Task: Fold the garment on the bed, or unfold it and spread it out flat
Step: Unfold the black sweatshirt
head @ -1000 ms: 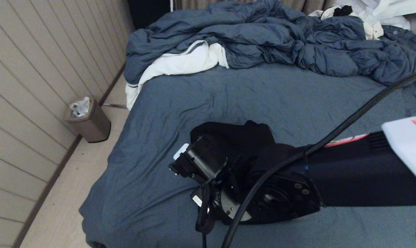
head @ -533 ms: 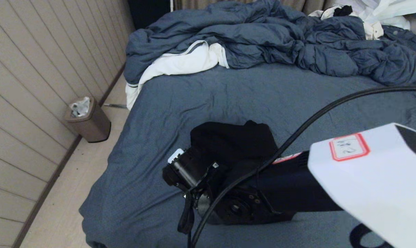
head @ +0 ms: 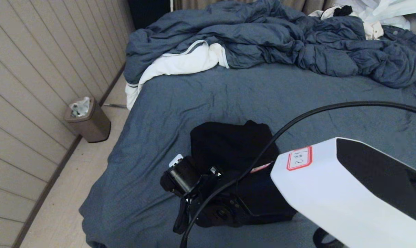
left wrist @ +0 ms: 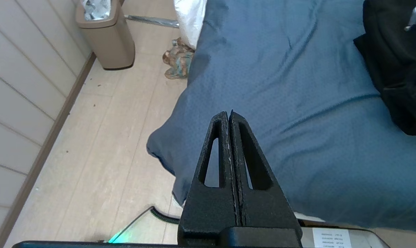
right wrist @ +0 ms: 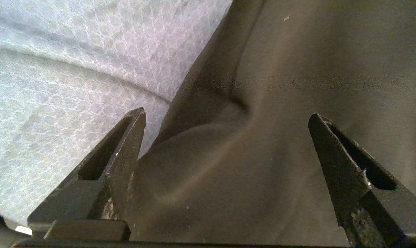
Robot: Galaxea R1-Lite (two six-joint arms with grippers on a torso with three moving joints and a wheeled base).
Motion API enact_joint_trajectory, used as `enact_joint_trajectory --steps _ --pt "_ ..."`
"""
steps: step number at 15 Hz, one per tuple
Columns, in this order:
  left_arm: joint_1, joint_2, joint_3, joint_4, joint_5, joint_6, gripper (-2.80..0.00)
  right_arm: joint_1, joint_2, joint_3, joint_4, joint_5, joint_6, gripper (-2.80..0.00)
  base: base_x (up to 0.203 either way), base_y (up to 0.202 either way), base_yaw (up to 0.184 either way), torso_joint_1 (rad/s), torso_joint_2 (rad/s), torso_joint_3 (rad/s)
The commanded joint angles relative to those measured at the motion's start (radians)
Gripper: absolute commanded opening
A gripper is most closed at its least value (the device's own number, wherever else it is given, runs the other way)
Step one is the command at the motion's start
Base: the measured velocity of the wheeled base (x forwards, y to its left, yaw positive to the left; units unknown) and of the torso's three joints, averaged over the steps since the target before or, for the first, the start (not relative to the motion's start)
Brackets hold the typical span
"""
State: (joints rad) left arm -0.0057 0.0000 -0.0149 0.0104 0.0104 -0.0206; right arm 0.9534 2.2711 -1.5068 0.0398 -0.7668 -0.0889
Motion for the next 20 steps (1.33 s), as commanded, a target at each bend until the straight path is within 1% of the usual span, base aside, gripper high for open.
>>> enact_joint_trajectory --steps 1,5,6,7,13,14,18,20 --pt "0.000 0.002 0.000 0.000 0.000 -0.001 -2.80 -0.011 0.022 -0.010 -0.002 -0.015 0.002 0.00 0.000 0.000 0.000 0.000 0.00 0.000" --pt "0.000 0.002 0.000 0.000 0.000 -0.001 -2.80 -0.049 0.051 -0.012 -0.055 -0.035 0.000 0.00 0.000 0.000 0.000 0.000 0.00 0.000" --pt "0.000 0.002 0.000 0.000 0.000 -0.001 -2.80 -0.055 0.055 -0.013 -0.057 -0.035 0.000 -0.19 0.000 0.000 0.000 0.000 0.00 0.000" --pt "0.000 0.002 0.000 0.000 0.000 -0.001 -2.80 -0.056 0.056 -0.022 -0.057 -0.035 0.001 -2.80 0.000 0.000 0.000 0.000 0.00 0.000" --pt "0.000 0.002 0.000 0.002 0.000 -0.001 -2.80 -0.062 0.038 -0.070 -0.058 -0.047 0.014 -2.80 0.000 0.000 0.000 0.000 0.00 0.000" --pt "0.000 0.002 0.000 0.002 0.000 -0.001 -2.80 -0.075 0.003 -0.074 -0.058 -0.055 0.012 -2.80 0.000 0.000 0.000 0.000 0.00 0.000" --pt "0.000 0.002 0.000 0.002 0.000 -0.001 -2.80 -0.175 -0.131 -0.061 -0.053 -0.060 0.004 -2.80 0.000 0.000 0.000 0.000 0.00 0.000" --pt "0.000 0.002 0.000 0.002 0.000 -0.001 -2.80 -0.246 -0.195 -0.053 -0.050 -0.056 0.001 -2.80 0.000 0.000 0.000 0.000 0.00 0.000"
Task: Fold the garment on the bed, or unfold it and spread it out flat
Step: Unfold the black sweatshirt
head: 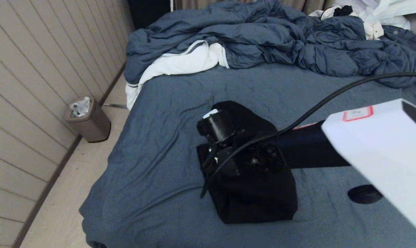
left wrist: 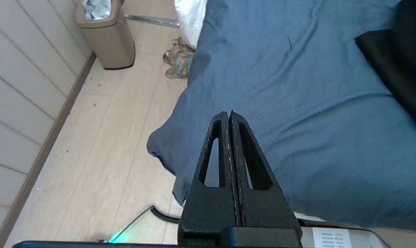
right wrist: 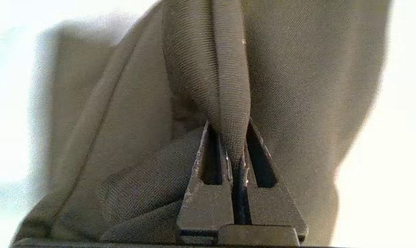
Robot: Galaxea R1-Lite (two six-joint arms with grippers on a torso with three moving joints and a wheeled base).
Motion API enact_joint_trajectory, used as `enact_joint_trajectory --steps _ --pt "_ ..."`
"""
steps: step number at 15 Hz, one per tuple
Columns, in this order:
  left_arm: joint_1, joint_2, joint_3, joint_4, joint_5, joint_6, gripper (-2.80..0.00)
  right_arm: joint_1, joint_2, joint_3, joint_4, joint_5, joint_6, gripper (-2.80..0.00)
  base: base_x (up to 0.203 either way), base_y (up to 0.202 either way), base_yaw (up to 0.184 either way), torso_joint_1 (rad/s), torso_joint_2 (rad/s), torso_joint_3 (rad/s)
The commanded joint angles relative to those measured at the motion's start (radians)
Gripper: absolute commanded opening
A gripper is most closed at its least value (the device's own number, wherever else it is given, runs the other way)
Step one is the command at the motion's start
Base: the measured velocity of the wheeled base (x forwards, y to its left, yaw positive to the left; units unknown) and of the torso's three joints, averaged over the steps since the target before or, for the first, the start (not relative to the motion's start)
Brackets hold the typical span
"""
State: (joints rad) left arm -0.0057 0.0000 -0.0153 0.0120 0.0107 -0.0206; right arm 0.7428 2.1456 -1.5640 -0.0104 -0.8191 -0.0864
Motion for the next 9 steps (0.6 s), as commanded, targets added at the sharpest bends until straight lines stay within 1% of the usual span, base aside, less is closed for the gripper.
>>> enact_joint_trajectory --steps 1,4,7,9 --pt "0.000 0.002 0.000 0.000 0.000 -0.001 -2.80 -0.070 -0.103 0.016 0.001 -0.002 -0.004 -2.80 0.000 0.000 0.000 0.000 0.00 0.000" --pt "0.000 0.002 0.000 0.000 0.000 -0.001 -2.80 -0.218 -0.236 0.096 -0.001 0.012 -0.021 -2.80 0.000 0.000 0.000 0.000 0.00 0.000" --pt "0.000 0.002 0.000 0.000 0.000 -0.001 -2.80 -0.395 -0.331 0.207 -0.006 0.085 -0.027 -2.80 0.000 0.000 0.000 0.000 0.00 0.000" --pt "0.000 0.002 0.000 0.000 0.000 -0.001 -2.80 -0.493 -0.372 0.303 -0.009 0.149 -0.021 -2.80 0.000 0.000 0.000 0.000 0.00 0.000"
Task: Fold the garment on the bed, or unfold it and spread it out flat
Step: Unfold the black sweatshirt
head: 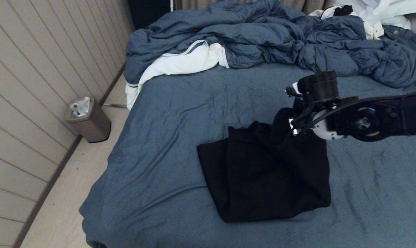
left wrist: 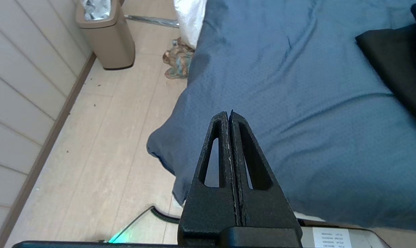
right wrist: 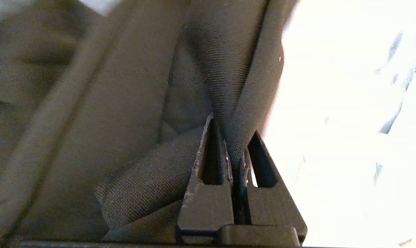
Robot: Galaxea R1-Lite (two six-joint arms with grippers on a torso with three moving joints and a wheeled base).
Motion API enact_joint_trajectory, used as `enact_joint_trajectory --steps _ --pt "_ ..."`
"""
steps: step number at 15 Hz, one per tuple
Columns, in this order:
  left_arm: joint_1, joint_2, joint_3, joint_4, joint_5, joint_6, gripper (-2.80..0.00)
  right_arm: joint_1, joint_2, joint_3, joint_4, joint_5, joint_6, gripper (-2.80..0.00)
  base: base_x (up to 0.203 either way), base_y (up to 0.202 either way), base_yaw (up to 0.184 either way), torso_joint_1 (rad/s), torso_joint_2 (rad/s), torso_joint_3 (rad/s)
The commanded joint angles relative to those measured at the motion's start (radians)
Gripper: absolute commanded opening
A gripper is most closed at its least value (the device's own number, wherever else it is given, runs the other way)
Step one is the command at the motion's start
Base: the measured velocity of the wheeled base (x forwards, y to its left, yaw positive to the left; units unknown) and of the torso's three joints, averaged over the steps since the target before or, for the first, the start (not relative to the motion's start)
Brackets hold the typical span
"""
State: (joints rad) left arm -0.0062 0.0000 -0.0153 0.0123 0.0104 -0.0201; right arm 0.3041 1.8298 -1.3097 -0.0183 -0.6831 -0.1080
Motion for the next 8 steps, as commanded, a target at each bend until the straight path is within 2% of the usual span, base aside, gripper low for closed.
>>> enact_joint_trajectory --steps 1,5,8 --pt "0.000 0.002 0.000 0.000 0.000 -0.001 -2.80 -0.092 -0.062 0.091 -0.004 0.042 0.005 -2.80 0.000 0.000 0.000 0.000 0.00 0.000" --pt "0.000 0.002 -0.002 0.005 0.000 0.000 -2.80 -0.158 -0.055 0.250 -0.179 0.073 0.001 -2.80 0.000 0.000 0.000 0.000 0.00 0.000" --pt "0.000 0.002 -0.002 0.005 0.000 -0.001 -2.80 -0.166 -0.053 0.308 -0.252 0.075 -0.002 -2.80 0.000 0.000 0.000 0.000 0.00 0.000"
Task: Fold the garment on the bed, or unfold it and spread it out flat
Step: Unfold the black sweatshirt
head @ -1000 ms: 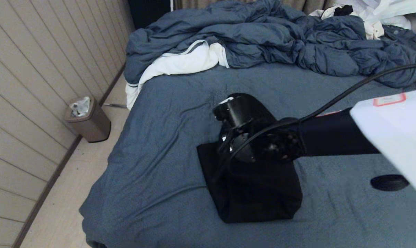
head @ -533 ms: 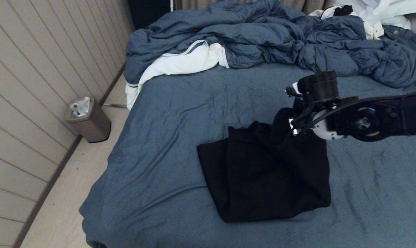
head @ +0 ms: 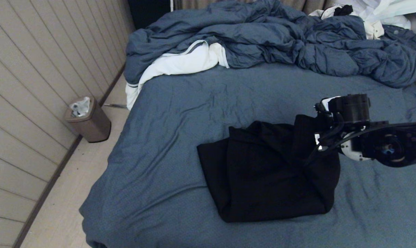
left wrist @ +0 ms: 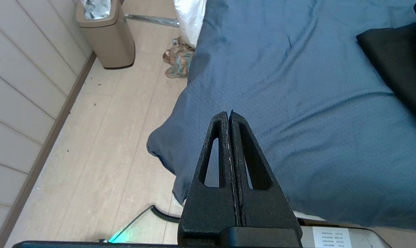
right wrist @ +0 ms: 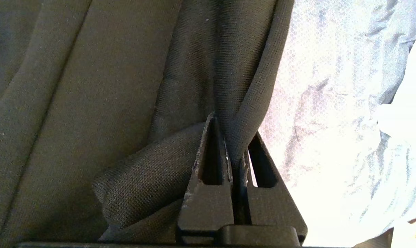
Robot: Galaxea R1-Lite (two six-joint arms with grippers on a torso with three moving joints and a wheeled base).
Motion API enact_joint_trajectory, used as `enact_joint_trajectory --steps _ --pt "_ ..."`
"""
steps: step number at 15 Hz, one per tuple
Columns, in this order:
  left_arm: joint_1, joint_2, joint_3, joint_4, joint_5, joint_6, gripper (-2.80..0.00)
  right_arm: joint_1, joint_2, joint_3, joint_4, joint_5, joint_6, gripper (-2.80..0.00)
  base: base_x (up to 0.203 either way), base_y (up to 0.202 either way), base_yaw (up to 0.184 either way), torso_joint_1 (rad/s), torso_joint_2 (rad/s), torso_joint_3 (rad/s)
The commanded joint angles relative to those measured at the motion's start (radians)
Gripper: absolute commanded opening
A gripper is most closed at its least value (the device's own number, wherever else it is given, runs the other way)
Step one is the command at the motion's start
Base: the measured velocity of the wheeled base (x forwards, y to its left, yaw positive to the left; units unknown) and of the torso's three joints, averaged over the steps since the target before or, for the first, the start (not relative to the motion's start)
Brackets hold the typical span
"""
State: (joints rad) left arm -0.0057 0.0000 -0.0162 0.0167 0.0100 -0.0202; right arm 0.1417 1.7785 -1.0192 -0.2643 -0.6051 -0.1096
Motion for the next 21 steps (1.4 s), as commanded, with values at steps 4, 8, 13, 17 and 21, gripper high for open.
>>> enact_joint_trajectory --steps 4,8,13,17,21 --pt "0.000 0.002 0.000 0.001 0.000 -0.001 -2.80 -0.036 -0.022 0.027 -0.001 0.039 -0.017 -2.80 0.000 0.000 0.000 0.000 0.00 0.000" --pt "0.000 0.002 -0.001 0.002 -0.001 0.000 -2.80 -0.082 -0.034 0.036 -0.003 0.053 -0.018 -2.80 0.000 0.000 0.000 0.000 0.00 0.000" --pt "0.000 0.002 -0.001 0.002 0.001 0.000 -2.80 -0.108 -0.065 0.042 -0.004 0.100 -0.001 -2.80 0.000 0.000 0.000 0.000 0.00 0.000" --pt "0.000 0.002 -0.001 0.003 -0.001 0.002 -2.80 -0.158 -0.095 0.089 -0.005 0.123 -0.020 0.00 0.000 0.000 0.000 0.000 0.00 0.000" --pt "0.000 0.002 -0.001 0.003 -0.001 0.002 -2.80 -0.228 -0.136 0.087 -0.005 0.192 -0.010 0.00 0.000 0.000 0.000 0.000 0.00 0.000"
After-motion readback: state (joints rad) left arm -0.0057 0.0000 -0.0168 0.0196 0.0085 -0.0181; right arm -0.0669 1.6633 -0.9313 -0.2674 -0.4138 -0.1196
